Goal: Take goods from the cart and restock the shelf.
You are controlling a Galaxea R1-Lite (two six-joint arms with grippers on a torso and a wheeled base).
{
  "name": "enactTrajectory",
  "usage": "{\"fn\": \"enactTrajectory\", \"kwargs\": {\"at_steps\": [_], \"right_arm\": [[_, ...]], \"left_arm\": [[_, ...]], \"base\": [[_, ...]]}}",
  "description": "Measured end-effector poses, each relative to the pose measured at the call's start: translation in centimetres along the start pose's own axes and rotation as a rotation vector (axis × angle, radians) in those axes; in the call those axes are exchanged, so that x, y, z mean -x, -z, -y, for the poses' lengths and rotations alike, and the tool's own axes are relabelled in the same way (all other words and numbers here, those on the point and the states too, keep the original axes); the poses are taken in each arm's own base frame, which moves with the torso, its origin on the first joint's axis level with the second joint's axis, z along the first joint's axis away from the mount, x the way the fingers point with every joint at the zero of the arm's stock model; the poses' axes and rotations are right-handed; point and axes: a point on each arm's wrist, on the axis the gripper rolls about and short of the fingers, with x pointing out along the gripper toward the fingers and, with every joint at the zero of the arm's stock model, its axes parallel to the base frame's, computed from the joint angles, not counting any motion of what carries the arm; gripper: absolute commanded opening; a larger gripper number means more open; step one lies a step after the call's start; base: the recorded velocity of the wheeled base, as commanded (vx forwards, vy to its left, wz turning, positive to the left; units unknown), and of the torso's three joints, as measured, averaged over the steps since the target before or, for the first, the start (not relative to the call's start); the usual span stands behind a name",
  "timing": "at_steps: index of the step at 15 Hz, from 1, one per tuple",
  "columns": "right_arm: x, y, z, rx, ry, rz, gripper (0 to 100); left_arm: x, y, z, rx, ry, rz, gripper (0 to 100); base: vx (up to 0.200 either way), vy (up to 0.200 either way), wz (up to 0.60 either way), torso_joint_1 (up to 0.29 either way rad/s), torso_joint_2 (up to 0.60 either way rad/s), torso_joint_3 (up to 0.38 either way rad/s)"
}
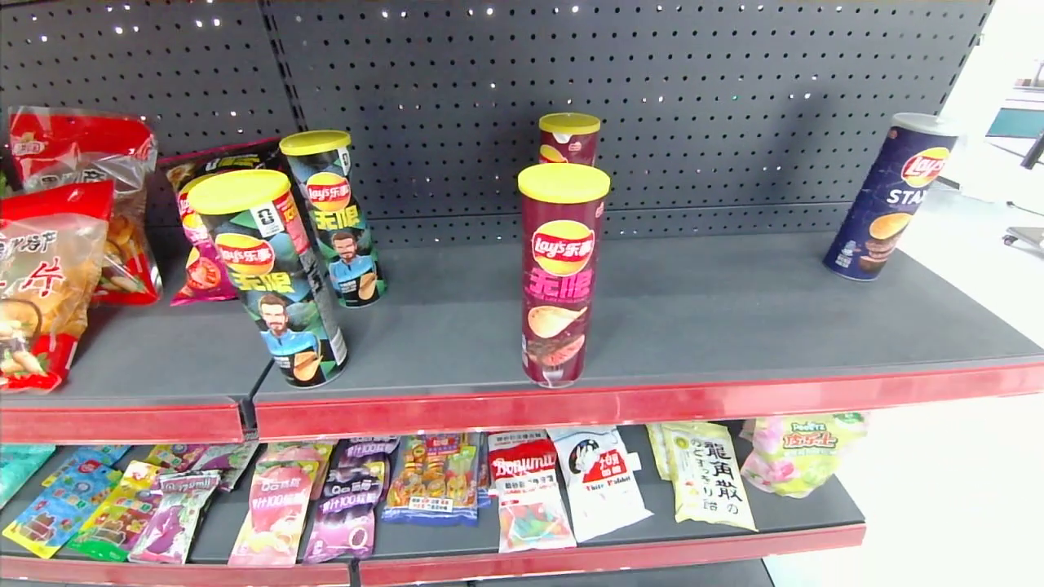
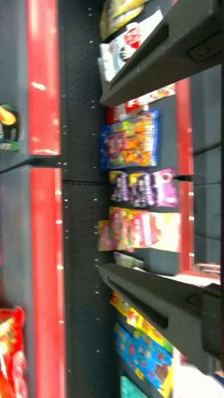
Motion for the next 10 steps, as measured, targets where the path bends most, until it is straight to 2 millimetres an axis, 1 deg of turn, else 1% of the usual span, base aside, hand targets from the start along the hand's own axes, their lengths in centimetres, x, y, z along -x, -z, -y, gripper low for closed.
{"fn": "enactTrajectory", "kwargs": {"at_steps": [3, 10], "right_arm": [[0.0, 0.0, 0.0, 0.0, 0.0, 0.0, 100], [0.0, 0.0, 0.0, 0.0, 0.001, 0.0, 100]], "left_arm": [[-0.01, 0.02, 0.0, 0.0, 0.0, -0.001, 100], [-0.01, 0.02, 0.0, 0.0, 0.0, -0.001, 100]], "base": [[-0.2, 0.0, 0.0, 0.002, 0.0, 0.002], [0.0, 0.0, 0.6, 0.0, 0.0, 0.004]]}}
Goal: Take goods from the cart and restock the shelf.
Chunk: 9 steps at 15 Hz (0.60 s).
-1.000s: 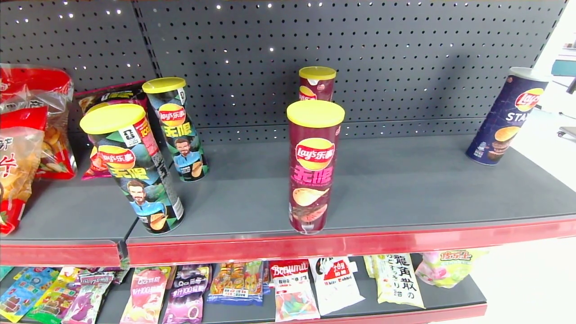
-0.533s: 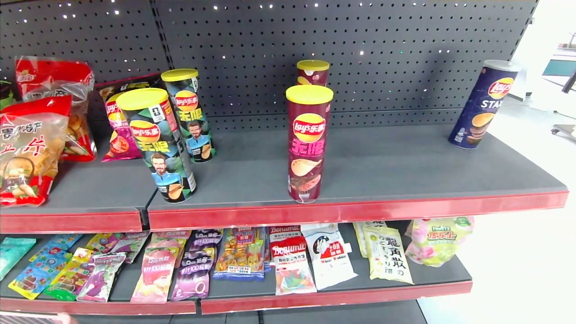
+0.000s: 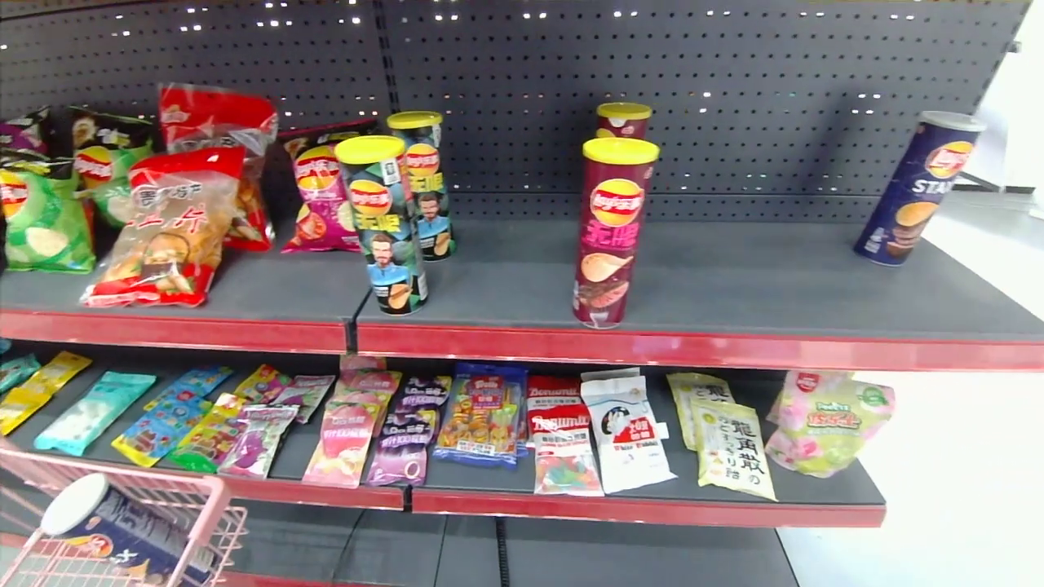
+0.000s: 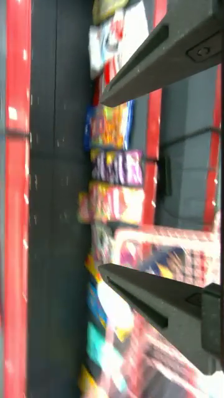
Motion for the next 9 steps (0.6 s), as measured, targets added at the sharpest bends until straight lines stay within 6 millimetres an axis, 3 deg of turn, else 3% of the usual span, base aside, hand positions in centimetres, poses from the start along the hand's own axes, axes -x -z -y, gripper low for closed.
{"fn": "enactTrajectory", "kwargs": {"at_steps": [9], "right_arm": [[0.0, 0.0, 0.0, 0.001, 0.0, 0.0, 100]], "left_arm": [[0.0, 0.0, 0.0, 0.0, 0.0, 0.0, 100]], "base": [[0.0, 0.0, 0.6, 0.004, 0.0, 0.003]]}}
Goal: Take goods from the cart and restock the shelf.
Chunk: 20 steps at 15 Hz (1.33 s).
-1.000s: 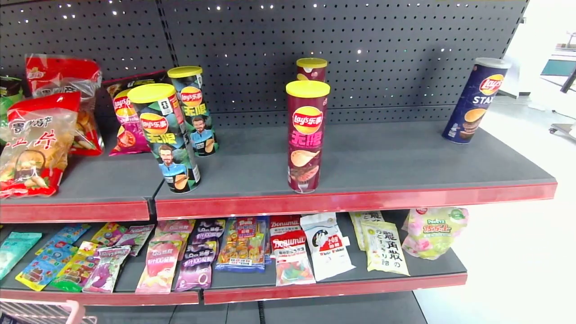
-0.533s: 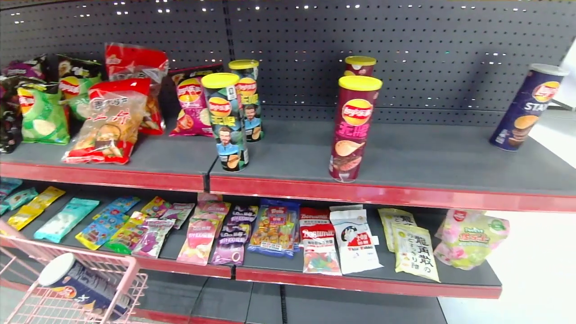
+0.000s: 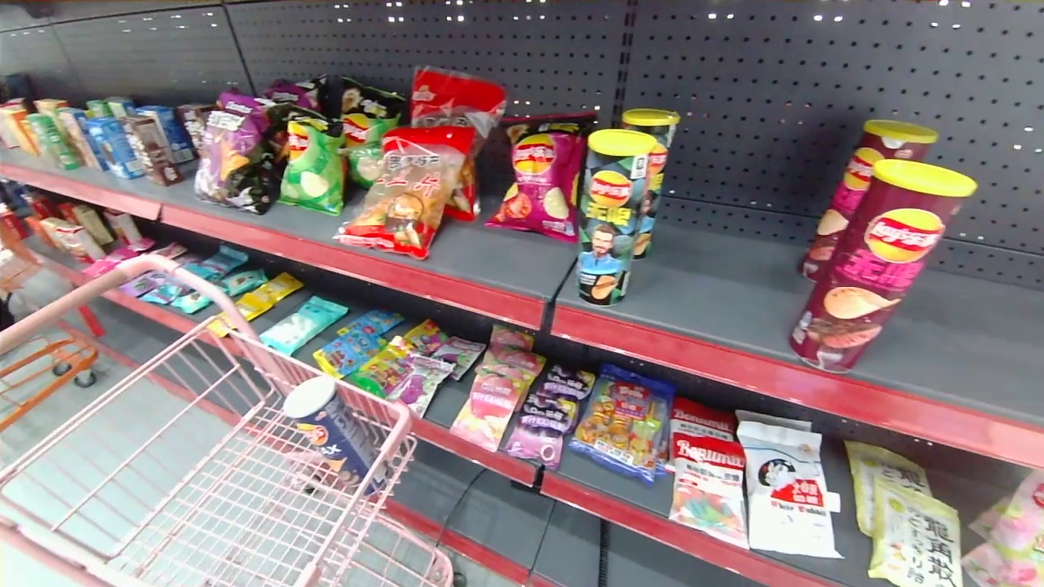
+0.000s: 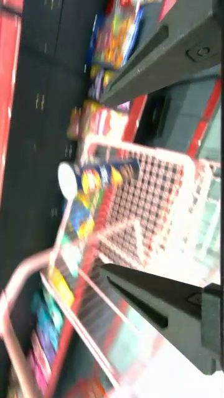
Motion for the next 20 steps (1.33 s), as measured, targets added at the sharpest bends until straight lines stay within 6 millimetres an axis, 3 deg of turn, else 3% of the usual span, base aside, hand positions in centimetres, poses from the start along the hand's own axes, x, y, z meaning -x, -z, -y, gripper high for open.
{"fn": "enactTrajectory", "kwargs": {"at_steps": [2, 8, 20], "right_arm": [[0.0, 0.0, 0.0, -0.001, 0.0, 0.0, 100], [0.0, -0.01, 0.0, -0.001, -0.001, 0.001, 100], [0.0, 0.0, 0.0, -0.003, 0.0, 0.0, 100]], "left_arm": [[0.0, 0.0, 0.0, 0.0, 0.0, 0.0, 100], [0.0, 0.0, 0.0, 0.0, 0.0, 0.0, 100], [0.0, -0.01, 0.0, 0.003, 0.001, 0.0, 100]], "base": [[0.0, 0.0, 0.6, 0.002, 0.0, 0.005], [0.0, 0.0, 0.0, -0.014, 0.04, 0.026], [0.0, 0.0, 0.0, -0.172, 0.52, 0.341]]}}
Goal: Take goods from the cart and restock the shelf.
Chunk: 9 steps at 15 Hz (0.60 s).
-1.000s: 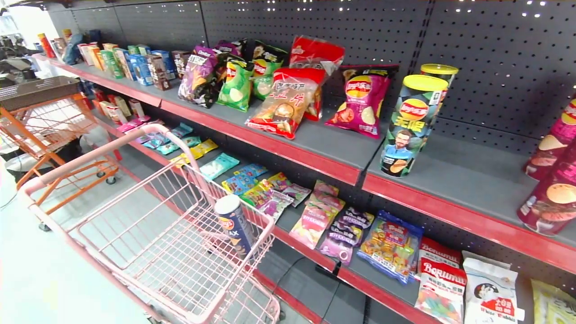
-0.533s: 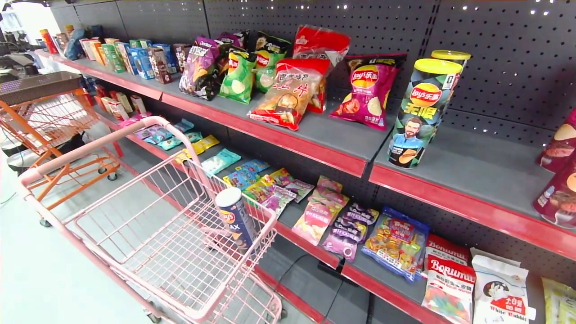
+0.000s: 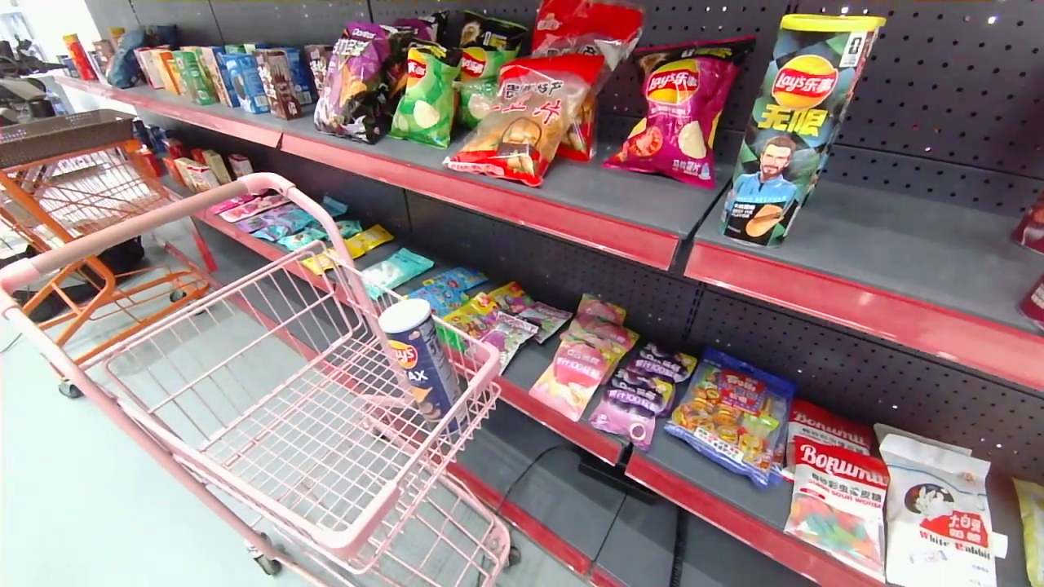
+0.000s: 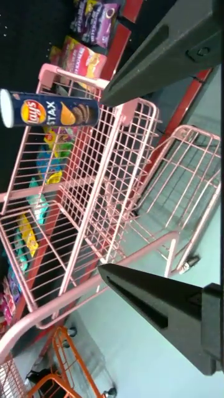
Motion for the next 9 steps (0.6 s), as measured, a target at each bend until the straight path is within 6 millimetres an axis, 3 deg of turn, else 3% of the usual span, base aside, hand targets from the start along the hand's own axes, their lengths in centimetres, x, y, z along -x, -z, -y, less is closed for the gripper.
{"fn": "enactTrajectory", "kwargs": {"at_steps": [6, 9], "right_arm": [[0.0, 0.0, 0.0, 0.0, 0.0, 0.0, 100], [0.0, 0.0, 0.0, -0.001, 0.0, 0.0, 100]], "left_arm": [[0.0, -0.02, 0.0, 0.0, -0.001, 0.001, 100], [0.0, -0.01, 0.02, -0.005, 0.008, 0.0, 100]], "base": [[0.0, 0.0, 0.0, -0.111, 0.48, 0.369], [0.0, 0.0, 0.0, -0.033, 0.2, 0.162]]}}
